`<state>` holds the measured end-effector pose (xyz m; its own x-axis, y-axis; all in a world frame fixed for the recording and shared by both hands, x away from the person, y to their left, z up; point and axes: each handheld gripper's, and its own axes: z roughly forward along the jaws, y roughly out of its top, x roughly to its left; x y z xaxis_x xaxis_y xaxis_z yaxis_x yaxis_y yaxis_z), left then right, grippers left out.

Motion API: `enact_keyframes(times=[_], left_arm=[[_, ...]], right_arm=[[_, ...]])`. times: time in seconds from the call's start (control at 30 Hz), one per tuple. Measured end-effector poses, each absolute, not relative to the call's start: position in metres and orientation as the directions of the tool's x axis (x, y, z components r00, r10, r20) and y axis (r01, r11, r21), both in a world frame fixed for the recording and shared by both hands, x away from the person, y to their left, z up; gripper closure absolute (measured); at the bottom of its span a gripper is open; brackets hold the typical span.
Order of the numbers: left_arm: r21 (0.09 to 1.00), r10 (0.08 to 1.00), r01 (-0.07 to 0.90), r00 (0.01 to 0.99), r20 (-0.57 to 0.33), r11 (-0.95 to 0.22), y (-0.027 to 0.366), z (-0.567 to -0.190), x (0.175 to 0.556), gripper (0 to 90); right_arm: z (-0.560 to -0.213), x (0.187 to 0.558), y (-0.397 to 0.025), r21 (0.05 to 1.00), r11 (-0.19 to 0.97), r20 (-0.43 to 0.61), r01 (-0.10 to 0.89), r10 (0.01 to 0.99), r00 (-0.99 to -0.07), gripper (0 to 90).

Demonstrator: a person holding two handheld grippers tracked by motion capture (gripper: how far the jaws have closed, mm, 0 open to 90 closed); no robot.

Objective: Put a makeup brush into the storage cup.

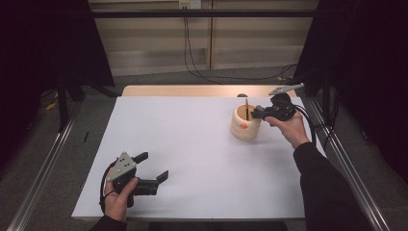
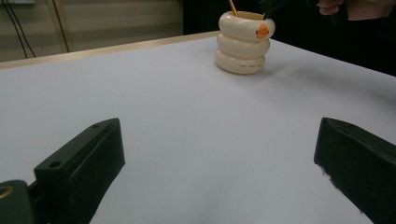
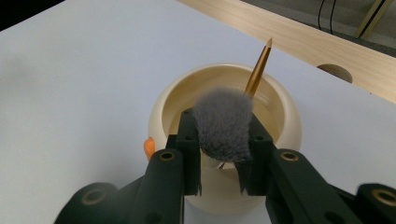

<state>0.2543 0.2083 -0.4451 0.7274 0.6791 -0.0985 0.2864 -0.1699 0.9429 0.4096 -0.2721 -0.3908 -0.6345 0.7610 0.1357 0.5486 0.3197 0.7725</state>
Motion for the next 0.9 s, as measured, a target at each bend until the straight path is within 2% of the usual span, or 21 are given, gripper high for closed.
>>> enact_keyframes(times=[0.17,0.3,0.53,0.6,0.77,0.9], left_arm=[[0.943,0.679,0.283,0.728,-0.093,-0.174,0.209,-0.445,0.254,1.6],[0.943,0.680,0.287,0.727,-0.098,-0.170,0.208,-0.445,0.255,1.6],[0.942,0.684,0.289,0.723,-0.100,-0.168,0.207,-0.445,0.256,1.6],[0.942,0.687,0.290,0.720,-0.099,-0.168,0.206,-0.445,0.256,1.6],[0.942,0.684,0.288,0.723,-0.096,-0.171,0.208,-0.445,0.256,1.6],[0.942,0.684,0.289,0.723,-0.099,-0.169,0.208,-0.445,0.256,1.6]], right_arm=[[-0.391,0.408,-0.273,0.783,0.312,0.130,0.538,0.764,-0.632,70.4],[-0.393,0.405,-0.278,0.798,0.289,0.131,0.529,0.774,-0.620,63.1],[-0.393,0.400,-0.280,0.822,0.260,0.134,0.507,0.777,-0.616,39.2],[-0.392,0.398,-0.279,0.830,0.255,0.131,0.496,0.776,-0.617,35.9],[-0.391,0.397,-0.275,0.840,0.243,0.125,0.485,0.782,-0.610,19.3],[-0.392,0.395,-0.274,0.859,0.212,0.141,0.467,0.778,-0.613,10.8]])
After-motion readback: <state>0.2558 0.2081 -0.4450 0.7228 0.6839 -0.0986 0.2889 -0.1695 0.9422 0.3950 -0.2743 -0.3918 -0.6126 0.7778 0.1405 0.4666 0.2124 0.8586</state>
